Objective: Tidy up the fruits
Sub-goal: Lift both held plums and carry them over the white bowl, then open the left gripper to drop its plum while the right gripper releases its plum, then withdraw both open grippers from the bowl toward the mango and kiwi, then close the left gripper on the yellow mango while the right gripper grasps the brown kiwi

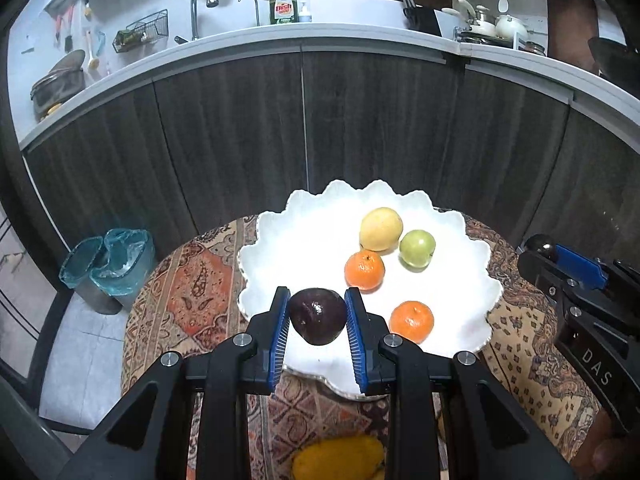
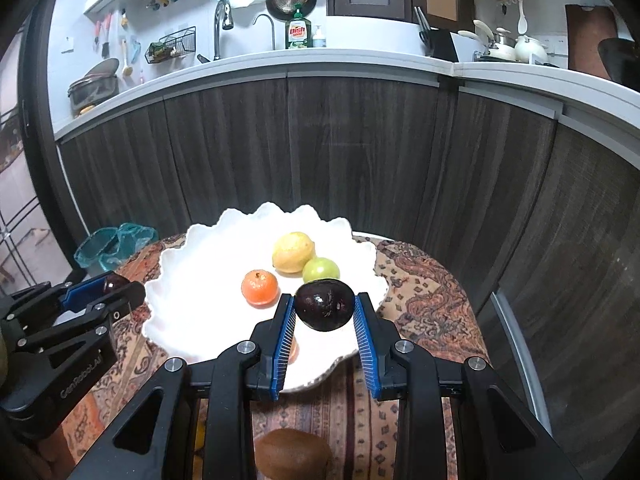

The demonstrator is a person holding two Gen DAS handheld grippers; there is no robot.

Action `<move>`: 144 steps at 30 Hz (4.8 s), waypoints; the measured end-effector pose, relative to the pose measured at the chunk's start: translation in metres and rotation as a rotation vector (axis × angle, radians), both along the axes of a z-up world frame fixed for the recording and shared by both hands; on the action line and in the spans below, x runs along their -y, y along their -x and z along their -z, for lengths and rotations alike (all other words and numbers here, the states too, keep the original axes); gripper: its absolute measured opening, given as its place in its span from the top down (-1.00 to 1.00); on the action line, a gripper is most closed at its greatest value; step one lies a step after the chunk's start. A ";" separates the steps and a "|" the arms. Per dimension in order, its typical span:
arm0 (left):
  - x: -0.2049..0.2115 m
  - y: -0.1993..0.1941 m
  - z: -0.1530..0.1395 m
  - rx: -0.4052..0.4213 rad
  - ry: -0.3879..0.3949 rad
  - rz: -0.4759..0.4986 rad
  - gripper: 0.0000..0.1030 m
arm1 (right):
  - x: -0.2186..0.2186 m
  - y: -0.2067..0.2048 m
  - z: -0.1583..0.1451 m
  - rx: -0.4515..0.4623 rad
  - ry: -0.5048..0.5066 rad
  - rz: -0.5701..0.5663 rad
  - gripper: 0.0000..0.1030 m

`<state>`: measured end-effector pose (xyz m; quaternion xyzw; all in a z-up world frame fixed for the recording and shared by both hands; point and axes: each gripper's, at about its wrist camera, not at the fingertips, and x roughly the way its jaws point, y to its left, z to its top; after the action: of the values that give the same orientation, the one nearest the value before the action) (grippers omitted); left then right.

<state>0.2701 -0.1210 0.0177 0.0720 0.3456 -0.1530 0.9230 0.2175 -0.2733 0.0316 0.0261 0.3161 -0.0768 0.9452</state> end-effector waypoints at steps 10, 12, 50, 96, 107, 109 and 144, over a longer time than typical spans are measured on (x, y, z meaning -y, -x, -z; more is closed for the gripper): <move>0.011 -0.030 0.014 -0.037 -0.011 0.010 0.46 | 0.006 -0.032 0.017 -0.053 -0.006 -0.002 0.39; 0.012 -0.035 0.018 -0.050 -0.001 0.012 0.46 | 0.007 -0.037 0.020 -0.062 -0.003 -0.004 0.39; -0.014 0.015 -0.026 0.097 -0.028 -0.120 -0.91 | 0.004 0.006 -0.019 0.036 0.029 0.108 -0.69; -0.025 0.077 0.022 0.012 -0.067 -0.100 -0.98 | -0.005 0.072 0.022 -0.042 0.018 0.109 -0.70; -0.020 0.075 0.052 -0.067 -0.064 -0.085 -0.98 | -0.002 0.073 0.045 -0.086 0.005 0.111 -0.70; -0.019 0.073 0.058 -0.084 -0.065 -0.083 -0.97 | -0.002 0.073 0.050 -0.097 0.002 0.110 -0.70; -0.011 0.049 0.128 -0.267 -0.038 -0.084 -0.76 | -0.006 0.057 0.093 -0.170 -0.001 0.071 -0.70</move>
<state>0.2208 -0.1097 -0.1107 0.0538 0.4708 -0.1160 0.8729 0.1610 -0.2672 -0.0612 0.0313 0.3940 -0.1123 0.9117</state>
